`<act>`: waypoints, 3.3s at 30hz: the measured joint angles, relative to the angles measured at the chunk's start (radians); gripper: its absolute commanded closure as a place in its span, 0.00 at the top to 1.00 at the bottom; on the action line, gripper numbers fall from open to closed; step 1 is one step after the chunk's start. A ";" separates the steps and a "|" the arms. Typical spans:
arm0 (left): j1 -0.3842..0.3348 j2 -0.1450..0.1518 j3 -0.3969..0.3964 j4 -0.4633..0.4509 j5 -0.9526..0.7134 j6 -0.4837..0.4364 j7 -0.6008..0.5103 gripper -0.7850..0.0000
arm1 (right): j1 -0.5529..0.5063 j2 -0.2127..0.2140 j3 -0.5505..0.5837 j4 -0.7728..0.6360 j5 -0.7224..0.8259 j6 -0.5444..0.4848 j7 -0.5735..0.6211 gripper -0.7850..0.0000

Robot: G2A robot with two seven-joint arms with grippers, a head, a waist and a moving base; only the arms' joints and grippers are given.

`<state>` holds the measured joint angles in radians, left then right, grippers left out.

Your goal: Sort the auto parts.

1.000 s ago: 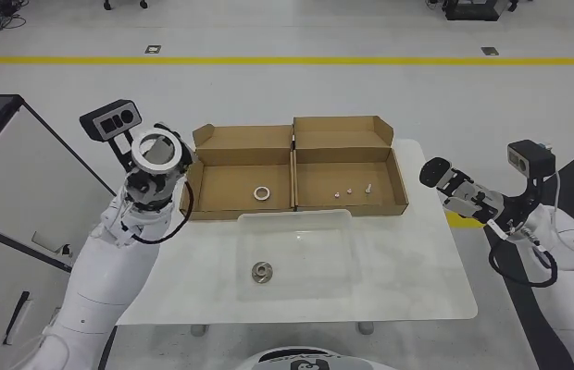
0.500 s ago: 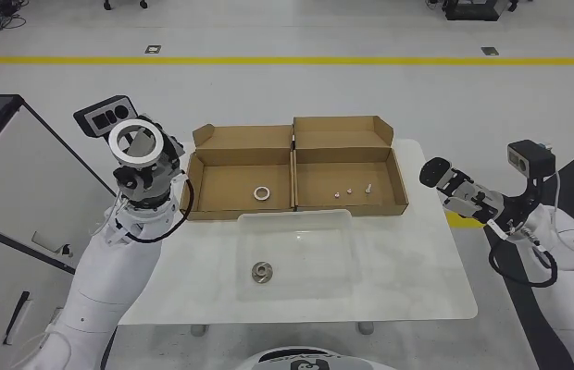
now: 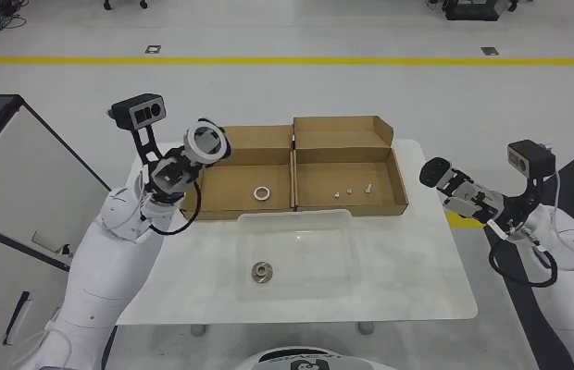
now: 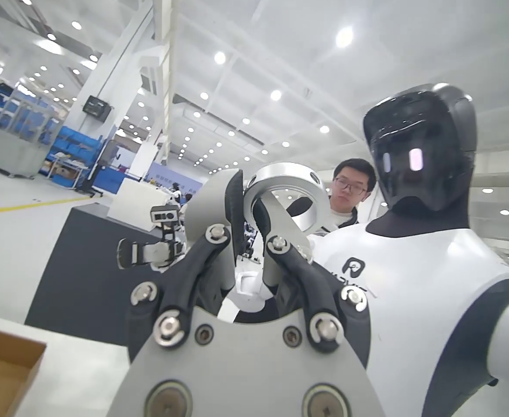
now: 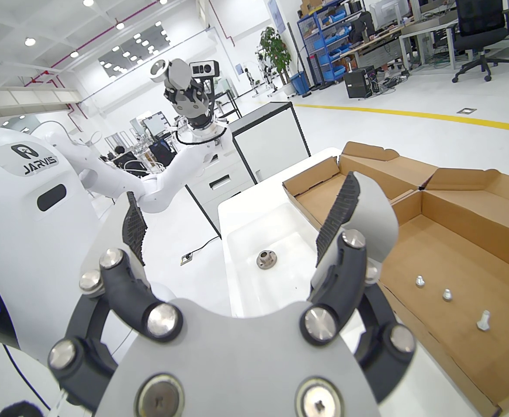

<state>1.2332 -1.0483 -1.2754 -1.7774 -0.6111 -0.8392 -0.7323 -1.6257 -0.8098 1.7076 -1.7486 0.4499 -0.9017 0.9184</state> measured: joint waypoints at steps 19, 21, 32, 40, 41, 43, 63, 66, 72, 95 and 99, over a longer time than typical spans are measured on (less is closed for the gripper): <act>-0.289 -0.056 0.215 0.150 0.888 0.227 0.104 0.00 | 0.000 0.000 0.000 0.000 0.000 0.000 0.000 1.00; -0.298 -0.060 0.237 0.164 0.945 0.258 0.100 0.00 | 0.000 0.000 0.000 0.000 0.000 0.000 0.000 1.00; -0.392 -0.086 0.348 0.306 1.298 0.413 0.110 0.00 | 0.000 0.000 0.000 0.000 0.000 0.000 0.000 1.00; -0.451 -0.097 0.381 0.397 1.483 0.477 0.095 0.00 | 0.000 0.000 0.000 0.000 0.000 0.000 0.000 1.00; -0.454 -0.097 0.381 0.402 1.496 0.482 0.093 0.00 | 0.000 0.000 0.000 0.000 0.000 0.000 0.000 1.00; -0.457 -0.097 0.380 0.408 1.525 0.493 0.083 0.00 | 0.000 0.000 0.000 0.000 0.000 0.000 0.000 1.00; -0.436 -0.099 0.359 0.406 1.454 0.488 0.081 0.00 | 0.000 0.000 0.000 0.000 0.000 0.000 0.000 1.00; -0.436 -0.099 0.359 0.406 1.454 0.488 0.081 0.00 | 0.000 0.000 0.000 0.000 0.000 0.000 0.000 1.00; -0.436 -0.099 0.359 0.406 1.454 0.488 0.081 0.00 | 0.000 0.000 0.000 0.000 0.000 0.000 0.000 1.00; -0.463 -0.117 0.431 0.446 1.579 0.629 -0.201 0.00 | 0.000 0.000 0.000 0.000 0.000 0.000 0.000 1.00; -0.500 -0.140 0.473 0.514 1.553 0.694 -0.309 0.00 | 0.000 0.000 0.000 0.000 0.000 0.000 0.000 1.00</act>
<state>0.7329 -1.1880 -0.8020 -1.2638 0.9418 -0.1451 -1.0416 -1.6257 -0.8098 1.7076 -1.7486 0.4499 -0.9017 0.9184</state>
